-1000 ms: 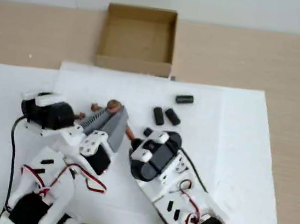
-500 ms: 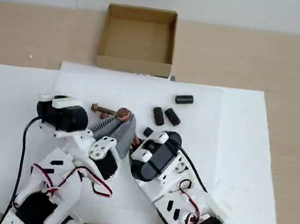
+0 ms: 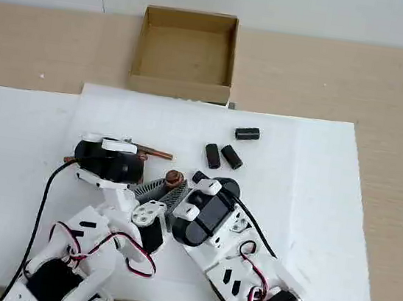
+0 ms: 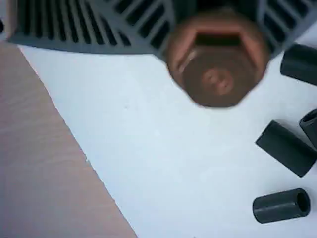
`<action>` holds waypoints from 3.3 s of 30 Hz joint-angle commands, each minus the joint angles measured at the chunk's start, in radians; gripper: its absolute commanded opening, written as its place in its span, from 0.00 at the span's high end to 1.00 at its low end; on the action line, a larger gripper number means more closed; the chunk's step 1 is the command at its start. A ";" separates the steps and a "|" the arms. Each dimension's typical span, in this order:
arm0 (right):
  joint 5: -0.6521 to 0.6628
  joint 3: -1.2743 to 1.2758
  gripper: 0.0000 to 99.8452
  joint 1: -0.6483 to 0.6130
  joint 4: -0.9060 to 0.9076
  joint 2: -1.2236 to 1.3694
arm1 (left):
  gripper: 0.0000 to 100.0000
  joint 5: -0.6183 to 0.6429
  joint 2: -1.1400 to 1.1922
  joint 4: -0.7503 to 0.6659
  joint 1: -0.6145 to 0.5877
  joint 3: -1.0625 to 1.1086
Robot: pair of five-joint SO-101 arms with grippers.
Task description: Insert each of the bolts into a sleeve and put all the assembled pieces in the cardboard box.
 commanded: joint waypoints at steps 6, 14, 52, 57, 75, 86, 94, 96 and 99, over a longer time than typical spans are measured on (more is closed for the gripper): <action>0.011 -0.061 1.00 0.002 -0.027 -0.012 | 0.86 0.003 -0.008 0.058 0.003 -0.065; 0.011 -0.058 1.00 0.002 -0.027 -0.012 | 0.79 0.002 -0.008 0.166 -0.003 -0.143; -0.255 -0.480 1.00 0.266 -0.314 0.765 | 1.00 -0.393 -0.014 0.161 -0.523 0.151; -0.255 -0.746 1.00 0.318 -0.418 1.125 | 1.00 -0.394 -0.014 0.161 -0.523 0.183; -0.074 -1.758 1.00 0.389 -0.441 2.094 | 1.00 -0.483 -0.014 0.161 -0.520 0.266; 0.005 -2.113 0.99 0.394 -0.432 2.474 | 1.00 -0.511 -0.014 0.140 -0.523 0.280; 0.002 -2.122 0.92 0.395 -0.366 2.519 | 1.00 -0.509 -0.014 0.140 -0.523 0.280; 0.002 -2.122 0.87 0.395 -0.344 2.519 | 1.00 -0.509 -0.014 0.140 -0.523 0.280; 0.003 -2.127 0.87 0.395 -0.332 2.509 | 1.00 -0.511 -0.014 0.140 -0.523 0.280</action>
